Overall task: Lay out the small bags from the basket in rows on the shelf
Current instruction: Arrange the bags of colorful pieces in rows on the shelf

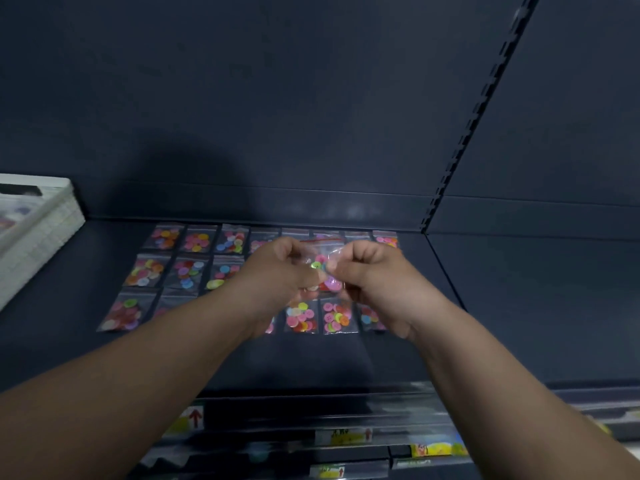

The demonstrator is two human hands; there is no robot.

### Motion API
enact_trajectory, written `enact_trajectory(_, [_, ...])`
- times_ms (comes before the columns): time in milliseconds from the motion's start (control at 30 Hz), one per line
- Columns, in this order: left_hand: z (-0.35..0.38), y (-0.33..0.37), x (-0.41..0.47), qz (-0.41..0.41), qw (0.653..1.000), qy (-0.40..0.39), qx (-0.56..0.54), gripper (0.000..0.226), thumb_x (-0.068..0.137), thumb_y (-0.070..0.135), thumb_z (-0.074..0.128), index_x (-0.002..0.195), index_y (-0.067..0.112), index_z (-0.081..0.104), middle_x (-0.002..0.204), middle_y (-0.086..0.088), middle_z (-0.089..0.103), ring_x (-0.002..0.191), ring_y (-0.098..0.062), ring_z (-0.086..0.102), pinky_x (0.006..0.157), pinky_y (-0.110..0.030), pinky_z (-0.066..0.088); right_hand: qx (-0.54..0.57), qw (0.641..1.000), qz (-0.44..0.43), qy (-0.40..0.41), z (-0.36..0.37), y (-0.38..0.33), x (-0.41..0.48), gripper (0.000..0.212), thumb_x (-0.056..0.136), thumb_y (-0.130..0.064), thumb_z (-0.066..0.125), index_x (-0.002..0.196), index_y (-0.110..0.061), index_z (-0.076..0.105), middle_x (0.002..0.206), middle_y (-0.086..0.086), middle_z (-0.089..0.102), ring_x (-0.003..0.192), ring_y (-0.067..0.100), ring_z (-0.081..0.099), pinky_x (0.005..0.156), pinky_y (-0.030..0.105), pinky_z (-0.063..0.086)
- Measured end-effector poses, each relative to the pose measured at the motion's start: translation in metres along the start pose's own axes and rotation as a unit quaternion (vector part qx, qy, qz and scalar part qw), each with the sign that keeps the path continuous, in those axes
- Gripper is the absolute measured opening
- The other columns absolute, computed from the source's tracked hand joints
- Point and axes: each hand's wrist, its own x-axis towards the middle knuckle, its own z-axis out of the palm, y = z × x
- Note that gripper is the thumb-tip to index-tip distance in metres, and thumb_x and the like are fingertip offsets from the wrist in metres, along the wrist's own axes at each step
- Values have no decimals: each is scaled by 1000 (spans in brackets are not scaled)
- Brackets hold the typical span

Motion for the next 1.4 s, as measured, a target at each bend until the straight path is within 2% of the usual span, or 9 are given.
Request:
enact_trajectory(233, [-58,-2,-22,9,999,38,25,18,81,-5,65,84,11,58,71,-5,63,61,-14,60,53,-21,52,13,999,26,-25,56,2,23,17,85,-13,66,71,-16,57,63,0,56,56,10,50,50,20,44])
enact_trajectory(333, [-88,-5,-32,10,998,63,29,21,80,-7,65,83,12,56,72,-8,62,61,-15,59,51,-21,50,3,998,24,-59,88,-2,25,15,83,-5,67,74,-15,58,66,0,61,57,9,55,50,19,43])
enact_trajectory(533, [-156,-11,-56,10,994,80,70,22,77,-7,67,83,11,55,73,-8,57,55,-14,52,47,-19,44,-6,999,25,-30,163,1,27,22,82,2,66,72,-14,55,60,-1,58,45,6,53,44,20,41])
enact_trajectory(700, [-208,-18,-70,-13,994,66,83,24,75,-4,69,83,14,56,75,-6,62,63,-14,59,55,-23,48,11,999,23,-32,212,2,21,23,85,4,61,69,-12,57,53,-3,59,40,4,49,39,15,38])
enact_trajectory(967, [-267,-43,-84,16,964,69,257,13,84,15,67,88,22,57,85,4,60,71,-8,55,67,-22,44,-97,992,83,4,256,32,16,19,82,1,65,71,-13,58,56,0,54,48,11,45,47,23,39])
enact_trajectory(1133, [-288,-63,-89,16,920,26,391,14,85,25,64,98,24,59,95,6,63,86,-9,60,78,-23,46,-301,951,71,19,268,46,14,6,79,-6,63,78,-11,59,64,3,55,54,14,46,53,25,40])
enact_trajectory(1233, [-292,-68,-93,20,900,11,435,20,86,28,63,105,24,60,100,7,62,92,-11,59,87,-27,48,-405,912,40,41,273,43,6,26,79,-18,69,99,-21,52,79,1,62,68,14,57,53,23,40])
enact_trajectory(1333, [-294,-69,-94,36,893,2,449,22,86,29,63,108,23,60,102,7,62,93,-11,59,88,-27,47,-510,854,-59,77,275,43,-5,36,84,-22,65,117,-19,53,105,2,58,95,20,57,71,25,44])
enact_trajectory(1400, [-295,-69,-94,42,891,0,451,23,86,29,63,108,23,60,103,7,62,94,-11,58,87,-26,47,-522,838,-150,50,274,46,-6,31,86,-17,63,117,-17,60,111,2,58,105,19,53,85,23,41])
